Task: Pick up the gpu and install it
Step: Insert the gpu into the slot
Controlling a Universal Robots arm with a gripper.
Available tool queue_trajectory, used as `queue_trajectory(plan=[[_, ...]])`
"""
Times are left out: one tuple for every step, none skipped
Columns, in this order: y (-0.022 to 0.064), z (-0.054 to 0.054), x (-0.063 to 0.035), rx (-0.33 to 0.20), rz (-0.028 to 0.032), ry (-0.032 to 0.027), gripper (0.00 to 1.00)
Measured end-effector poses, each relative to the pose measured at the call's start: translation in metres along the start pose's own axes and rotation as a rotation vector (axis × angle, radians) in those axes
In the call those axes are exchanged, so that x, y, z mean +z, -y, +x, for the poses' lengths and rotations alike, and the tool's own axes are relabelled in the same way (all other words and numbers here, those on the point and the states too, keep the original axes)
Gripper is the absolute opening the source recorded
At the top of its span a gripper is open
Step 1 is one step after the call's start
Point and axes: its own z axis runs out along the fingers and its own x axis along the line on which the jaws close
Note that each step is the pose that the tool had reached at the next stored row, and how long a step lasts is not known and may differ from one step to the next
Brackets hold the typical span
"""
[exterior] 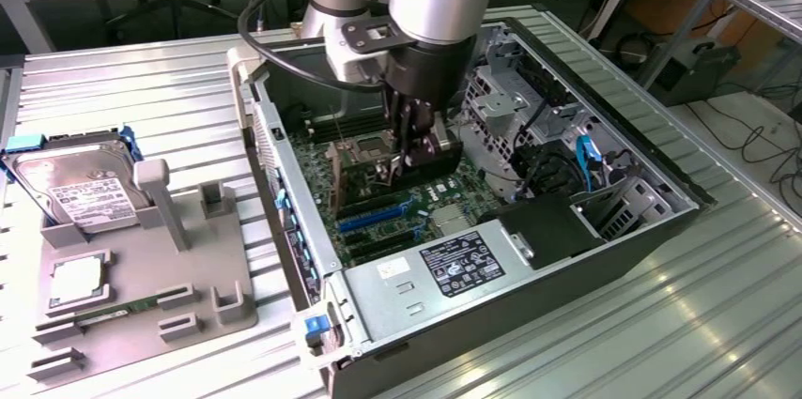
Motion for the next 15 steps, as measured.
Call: queue_trajectory(plan=[[-0.0001,0.0,0.0004,0.004,0.0002,-0.0046,0.26],[-0.0002,0.0,0.0007,0.006,0.0003,-0.0093,0.26],[-0.0004,0.0,0.0011,0.009,0.0004,-0.0142,0.26],[-0.0006,0.0,0.0016,0.013,0.0004,-0.0193,0.26],[-0.0008,0.0,0.0022,0.018,0.0004,-0.0229,0.26],[-0.0012,0.0,0.0028,0.022,0.0003,-0.0245,0.26],[-0.0015,0.0,0.0034,0.027,0.0003,-0.0253,0.26],[-0.0019,0.0,0.0039,0.033,0.0003,-0.0256,0.26],[-0.0028,0.0,0.0046,0.039,0.0003,-0.0258,0.26],[-0.0038,0.0,0.0053,0.043,0.0003,-0.0259,0.26],[-0.0065,0.0,0.0075,0.049,0.0003,-0.026,0.26],[-0.0074,0.0,0.0089,0.052,0.0002,-0.0262,0.26],[-0.0078,0.0,0.0103,0.053,0.0002,-0.0262,0.26],[-0.0087,0.0,0.0118,0.054,0.0002,-0.0263,0.26],[-0.0098,0.0,0.0134,0.055,0.0002,-0.0263,0.26]])
